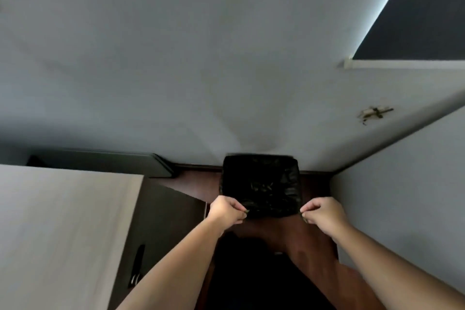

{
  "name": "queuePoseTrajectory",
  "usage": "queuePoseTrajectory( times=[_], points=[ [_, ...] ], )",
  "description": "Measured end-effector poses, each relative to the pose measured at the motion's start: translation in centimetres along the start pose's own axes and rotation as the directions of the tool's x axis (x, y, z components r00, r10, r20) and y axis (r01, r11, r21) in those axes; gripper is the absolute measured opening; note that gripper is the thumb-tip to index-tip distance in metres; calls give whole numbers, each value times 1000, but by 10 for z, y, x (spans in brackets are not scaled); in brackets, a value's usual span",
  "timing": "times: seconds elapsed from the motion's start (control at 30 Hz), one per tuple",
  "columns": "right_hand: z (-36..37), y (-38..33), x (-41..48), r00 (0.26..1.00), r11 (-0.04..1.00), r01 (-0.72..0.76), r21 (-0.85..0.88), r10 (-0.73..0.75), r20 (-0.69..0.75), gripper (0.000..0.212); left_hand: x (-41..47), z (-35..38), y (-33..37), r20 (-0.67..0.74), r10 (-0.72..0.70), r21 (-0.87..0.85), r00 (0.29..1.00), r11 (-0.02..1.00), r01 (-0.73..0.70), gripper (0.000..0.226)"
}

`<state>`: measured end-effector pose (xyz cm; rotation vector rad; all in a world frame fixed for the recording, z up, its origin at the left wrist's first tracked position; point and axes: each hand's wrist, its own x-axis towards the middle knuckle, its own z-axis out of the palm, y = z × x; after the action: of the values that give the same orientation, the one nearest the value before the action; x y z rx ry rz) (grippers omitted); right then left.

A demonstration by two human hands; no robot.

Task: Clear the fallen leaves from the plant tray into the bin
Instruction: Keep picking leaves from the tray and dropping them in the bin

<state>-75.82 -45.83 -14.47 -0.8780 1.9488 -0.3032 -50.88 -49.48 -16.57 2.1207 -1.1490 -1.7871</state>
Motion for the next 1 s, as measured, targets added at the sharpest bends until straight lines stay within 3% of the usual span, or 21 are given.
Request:
queuePoseTrajectory(
  times=[0.17,0.33,0.47,0.57,0.7,0.83,1.0],
  points=[
    [37,11,35,994,995,-87,55,83,74,18,55,1,-15,9,-144,10,990,990,144,18],
    [41,-17,74,996,986,-43,158,30,83,14,84,5,17,-33,13,43,999,999,-11,6],
    [31,-25,89,990,989,-68,130,51,129,37,87,3,43,22,116,291,993,950,-118,41],
    [20,-21,85,995,995,-44,87,36,94,33,78,-3,44,13,117,397,993,911,-113,49],
    [6,-31,61,994,996,80,-27,-77,83,21,44,-16,38,-9,131,470,991,875,-112,48],
    [2,-71,38,956,944,265,-197,-231,181,20,-10,-38,44,-128,209,450,970,883,-131,39],
    [41,-166,-18,836,790,537,-295,-450,314,17,-103,-104,24,-350,274,345,896,927,-148,32]
  ],
)
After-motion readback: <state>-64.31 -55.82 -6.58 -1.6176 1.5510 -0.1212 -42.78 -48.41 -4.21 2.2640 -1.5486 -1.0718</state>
